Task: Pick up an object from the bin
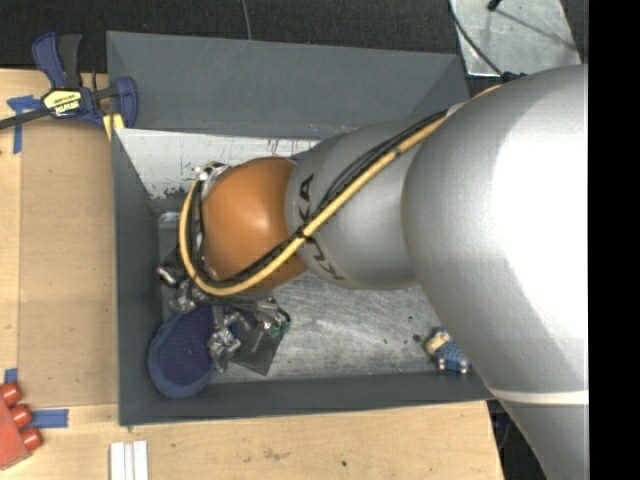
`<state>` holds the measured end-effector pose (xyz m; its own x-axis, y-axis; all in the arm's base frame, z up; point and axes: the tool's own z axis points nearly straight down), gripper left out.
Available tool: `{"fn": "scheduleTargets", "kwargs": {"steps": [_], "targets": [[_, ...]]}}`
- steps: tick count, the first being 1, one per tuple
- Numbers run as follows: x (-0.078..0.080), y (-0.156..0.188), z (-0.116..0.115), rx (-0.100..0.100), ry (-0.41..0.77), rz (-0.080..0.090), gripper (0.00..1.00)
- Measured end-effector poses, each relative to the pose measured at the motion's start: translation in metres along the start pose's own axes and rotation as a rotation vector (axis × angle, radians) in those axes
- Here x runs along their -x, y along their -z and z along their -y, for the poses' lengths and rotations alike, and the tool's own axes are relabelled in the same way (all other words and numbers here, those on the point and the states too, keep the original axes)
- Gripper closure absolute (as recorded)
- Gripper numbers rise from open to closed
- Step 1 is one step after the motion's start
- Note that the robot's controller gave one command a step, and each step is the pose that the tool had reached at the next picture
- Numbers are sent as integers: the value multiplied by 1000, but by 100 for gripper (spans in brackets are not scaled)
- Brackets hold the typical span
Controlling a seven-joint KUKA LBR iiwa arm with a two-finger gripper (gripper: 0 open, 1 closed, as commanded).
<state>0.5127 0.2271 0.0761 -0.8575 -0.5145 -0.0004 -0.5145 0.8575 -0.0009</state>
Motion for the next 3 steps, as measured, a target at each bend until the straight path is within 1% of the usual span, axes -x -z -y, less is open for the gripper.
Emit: {"fn": "scheduleTargets", "kwargs": {"steps": [1, 2, 3], "targets": [[1, 40, 0, 0, -1, 6, 100], [4, 99, 1, 0, -2, 9, 100], [5, 120, 1, 0, -3, 6, 100]]}}
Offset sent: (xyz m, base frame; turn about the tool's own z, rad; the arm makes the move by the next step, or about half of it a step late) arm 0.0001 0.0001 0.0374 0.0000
